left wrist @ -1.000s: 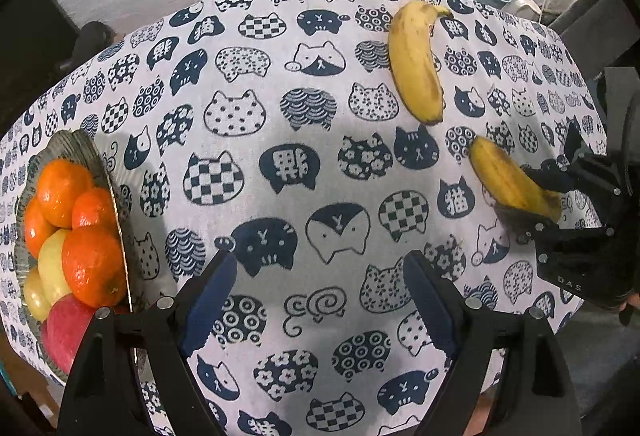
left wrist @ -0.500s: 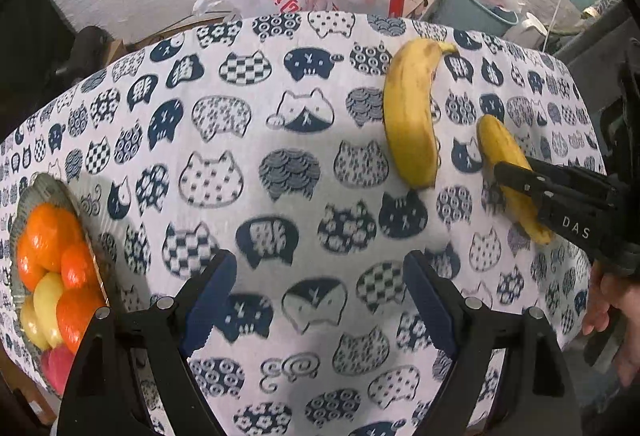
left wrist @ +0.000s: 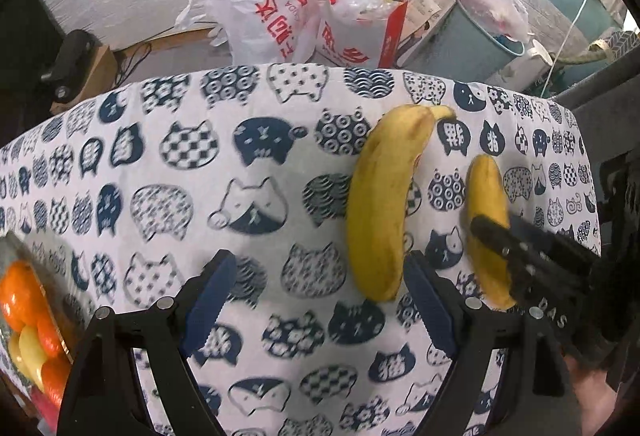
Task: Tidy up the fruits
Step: 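Grasp the spotted banana with the left gripper while the right grasps the stickered banana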
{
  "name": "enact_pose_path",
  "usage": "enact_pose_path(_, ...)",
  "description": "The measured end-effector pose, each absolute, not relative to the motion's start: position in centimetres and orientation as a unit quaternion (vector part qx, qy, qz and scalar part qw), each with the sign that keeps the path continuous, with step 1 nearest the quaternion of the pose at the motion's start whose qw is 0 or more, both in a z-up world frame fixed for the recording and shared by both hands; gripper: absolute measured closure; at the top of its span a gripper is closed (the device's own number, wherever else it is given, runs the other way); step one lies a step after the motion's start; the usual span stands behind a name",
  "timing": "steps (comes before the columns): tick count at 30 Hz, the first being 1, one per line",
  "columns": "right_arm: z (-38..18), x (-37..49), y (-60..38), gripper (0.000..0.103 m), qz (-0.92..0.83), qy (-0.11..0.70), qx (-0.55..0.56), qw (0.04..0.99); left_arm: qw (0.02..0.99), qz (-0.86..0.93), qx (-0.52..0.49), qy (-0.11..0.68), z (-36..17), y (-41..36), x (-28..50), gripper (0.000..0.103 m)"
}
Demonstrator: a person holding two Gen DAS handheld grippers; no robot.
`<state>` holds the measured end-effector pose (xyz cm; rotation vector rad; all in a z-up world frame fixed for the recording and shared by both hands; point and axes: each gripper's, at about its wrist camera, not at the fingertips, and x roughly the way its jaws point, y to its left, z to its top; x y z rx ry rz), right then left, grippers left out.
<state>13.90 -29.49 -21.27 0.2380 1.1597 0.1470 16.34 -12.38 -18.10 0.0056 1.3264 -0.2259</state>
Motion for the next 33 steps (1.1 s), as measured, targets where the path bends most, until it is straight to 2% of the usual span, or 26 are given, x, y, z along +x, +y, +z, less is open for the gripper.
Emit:
enact_pose_path(1, -21.5, 13.9, -29.7, 0.062, 0.072, 0.549, 0.122, 0.824, 0.782, -0.106, 0.007, 0.614, -18.3, -12.7, 16.6, 0.016)
enact_pose_path(6, -20.8, 13.0, -30.5, 0.059, 0.077, 0.549, 0.154, 0.818, 0.783, -0.108, 0.011, 0.613, -19.0, -13.6, 17.6, 0.016)
enact_pose_path(9, -20.3, 12.2, -31.6, 0.052, 0.063, 0.549, 0.176, 0.815, 0.784, -0.109, 0.008, 0.611, -19.2, -14.0, 18.2, 0.016)
enact_pose_path(20, -20.6, 11.6, -31.1, 0.052, 0.062, 0.557, 0.137, 0.817, 0.788, -0.111, 0.038, 0.605, -20.6, -16.0, 19.6, 0.016)
enact_pose_path(22, -20.6, 11.7, -31.0, 0.049, 0.061, 0.557, 0.130, 0.818, 0.792, -0.112, 0.048, 0.598, -20.7, -16.2, 19.6, 0.017)
enact_pose_path(27, -20.8, 11.8, -30.5, 0.049, 0.063, 0.561, 0.125, 0.816, 0.804, -0.125, 0.070, 0.578, -20.4, -16.6, 19.6, 0.037)
enact_pose_path(28, -20.8, 11.8, -30.3, 0.049, 0.063, 0.561, 0.121, 0.816, 0.805, -0.134, 0.073, 0.573, -20.4, -16.8, 19.4, 0.045)
enact_pose_path(29, -20.8, 11.8, -30.2, 0.049, 0.063, 0.562, 0.118, 0.817, 0.805, -0.142, 0.076, 0.571, -20.3, -17.0, 19.2, 0.058)
enact_pose_path(30, -20.8, 11.8, -30.0, 0.049, 0.065, 0.562, 0.114, 0.817, 0.804, -0.149, 0.080, 0.570, -20.2, -17.3, 19.0, 0.065)
enact_pose_path(33, -20.9, 11.9, -29.5, 0.049, 0.069, 0.563, 0.104, 0.817, 0.805, -0.152, 0.111, 0.563, -20.2, -18.1, 18.1, 0.067)
